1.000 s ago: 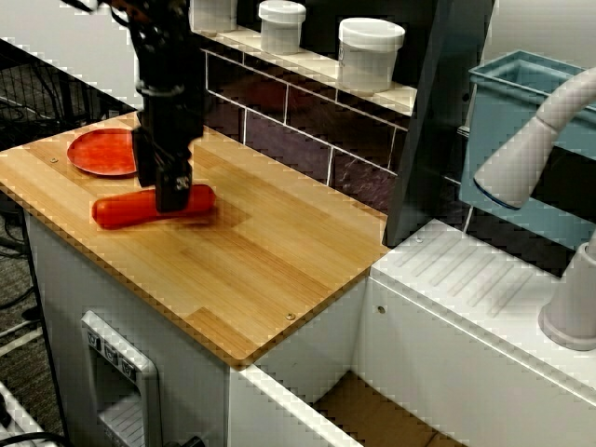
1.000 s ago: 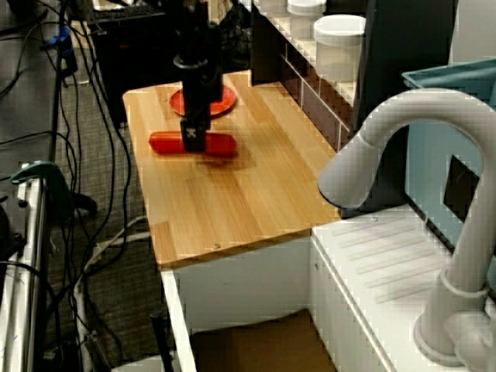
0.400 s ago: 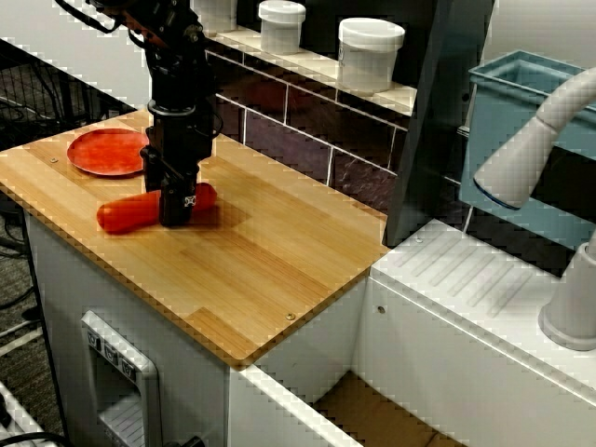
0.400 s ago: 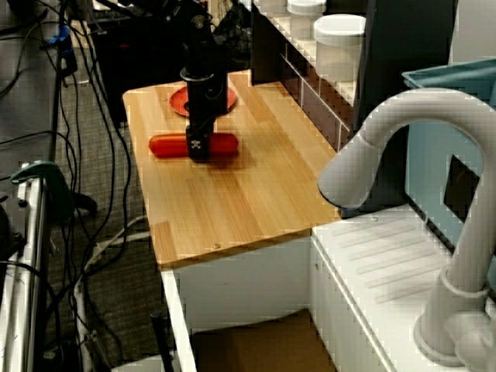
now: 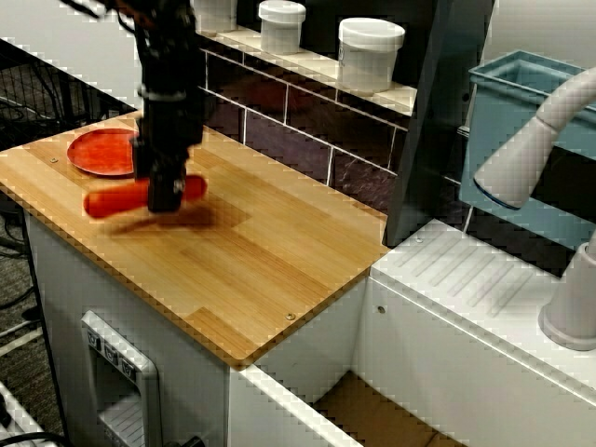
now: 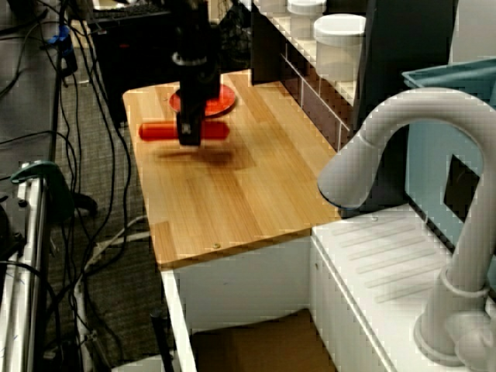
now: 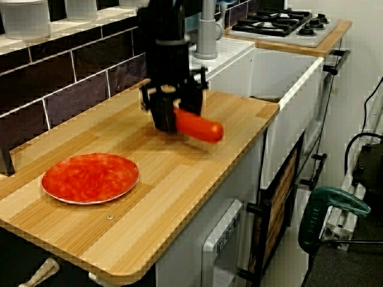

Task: Put the object on the plate

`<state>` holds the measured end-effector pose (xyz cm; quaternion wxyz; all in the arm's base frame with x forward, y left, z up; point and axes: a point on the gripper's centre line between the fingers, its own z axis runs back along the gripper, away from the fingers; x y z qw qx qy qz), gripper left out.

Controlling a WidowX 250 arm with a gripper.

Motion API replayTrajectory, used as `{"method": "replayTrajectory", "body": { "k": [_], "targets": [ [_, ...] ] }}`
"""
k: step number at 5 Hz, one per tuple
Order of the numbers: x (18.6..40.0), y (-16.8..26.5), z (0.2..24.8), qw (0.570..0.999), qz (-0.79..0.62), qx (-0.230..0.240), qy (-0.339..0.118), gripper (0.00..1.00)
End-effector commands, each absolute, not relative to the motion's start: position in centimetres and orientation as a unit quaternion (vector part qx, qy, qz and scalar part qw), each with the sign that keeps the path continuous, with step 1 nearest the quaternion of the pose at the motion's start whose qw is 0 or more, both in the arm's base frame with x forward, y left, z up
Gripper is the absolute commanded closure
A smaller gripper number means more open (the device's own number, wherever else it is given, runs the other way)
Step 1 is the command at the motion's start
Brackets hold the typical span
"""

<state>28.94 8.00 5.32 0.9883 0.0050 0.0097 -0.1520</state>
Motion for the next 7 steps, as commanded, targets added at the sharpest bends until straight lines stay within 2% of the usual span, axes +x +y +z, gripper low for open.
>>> {"method": "replayTrajectory", "body": {
  "k": [1,3,5,7],
  "targets": [
    [30.2,12.0,10.2,0.993,-0.102,0.028,-0.051,1.0],
    [31.8,17.5,9.9,0.996,-0.023,0.048,-0.069,1.0],
    [32.8,20.6,9.2,0.996,0.003,0.06,-0.065,1.0],
    [32.3,21.3,6.2,0.995,0.0,0.094,-0.044,1.0]
  ]
}}
